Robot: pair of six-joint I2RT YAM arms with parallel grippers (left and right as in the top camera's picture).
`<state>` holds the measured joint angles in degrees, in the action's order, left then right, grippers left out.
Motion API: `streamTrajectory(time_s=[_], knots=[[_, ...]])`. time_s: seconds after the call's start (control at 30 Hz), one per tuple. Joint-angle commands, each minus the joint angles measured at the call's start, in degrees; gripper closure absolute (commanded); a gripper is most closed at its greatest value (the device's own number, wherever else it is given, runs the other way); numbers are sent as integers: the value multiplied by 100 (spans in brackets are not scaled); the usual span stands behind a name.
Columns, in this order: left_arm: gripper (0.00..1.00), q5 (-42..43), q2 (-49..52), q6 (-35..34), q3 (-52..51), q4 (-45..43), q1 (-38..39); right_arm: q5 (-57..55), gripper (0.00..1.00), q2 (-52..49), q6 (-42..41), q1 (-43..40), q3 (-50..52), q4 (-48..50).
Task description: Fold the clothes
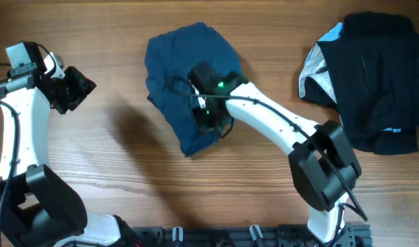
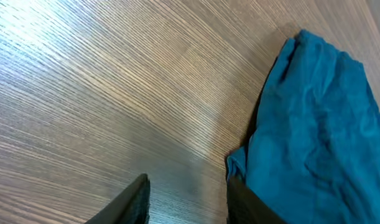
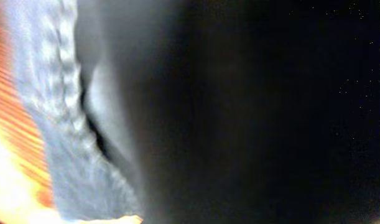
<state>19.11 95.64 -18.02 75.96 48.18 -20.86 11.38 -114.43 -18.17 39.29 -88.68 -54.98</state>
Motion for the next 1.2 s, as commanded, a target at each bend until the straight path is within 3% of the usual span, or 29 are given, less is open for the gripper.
streamTrajectory(time_s=[0.0, 0.17, 0.43, 0.5, 0.7, 1.0, 1.1, 1.17], knots=[[62, 72, 15, -44, 2, 76, -20, 116, 96, 529, 219, -382, -1294, -302], [68, 509, 15, -22, 2, 160, 131, 118, 96, 710, 361, -925, -2798, -844], [72, 501, 17, 782, 2, 151, 1419, 332, 96, 708, 275, -1270, -3136, -955], [69, 487, 17, 1104, -4, 162, 1860, 332, 96, 708, 275, -1281, -3136, -927], [41, 437, 17, 1729, -708, -535, 2717, 428, 96, 708, 299, -1462, -3136, -957], [31, 225, 17, 1764, -1486, -2199, 2719, 439, 96, 708, 428, -1539, -3136, -1001], [30, 225, 17, 1803, -1543, -2409, 2726, 437, 96, 708, 437, -1539, -3136, -1021], [31, 223, 17, 2258, -1543, -2293, 2754, 437, 96, 708, 446, -1565, -3136, -1021]])
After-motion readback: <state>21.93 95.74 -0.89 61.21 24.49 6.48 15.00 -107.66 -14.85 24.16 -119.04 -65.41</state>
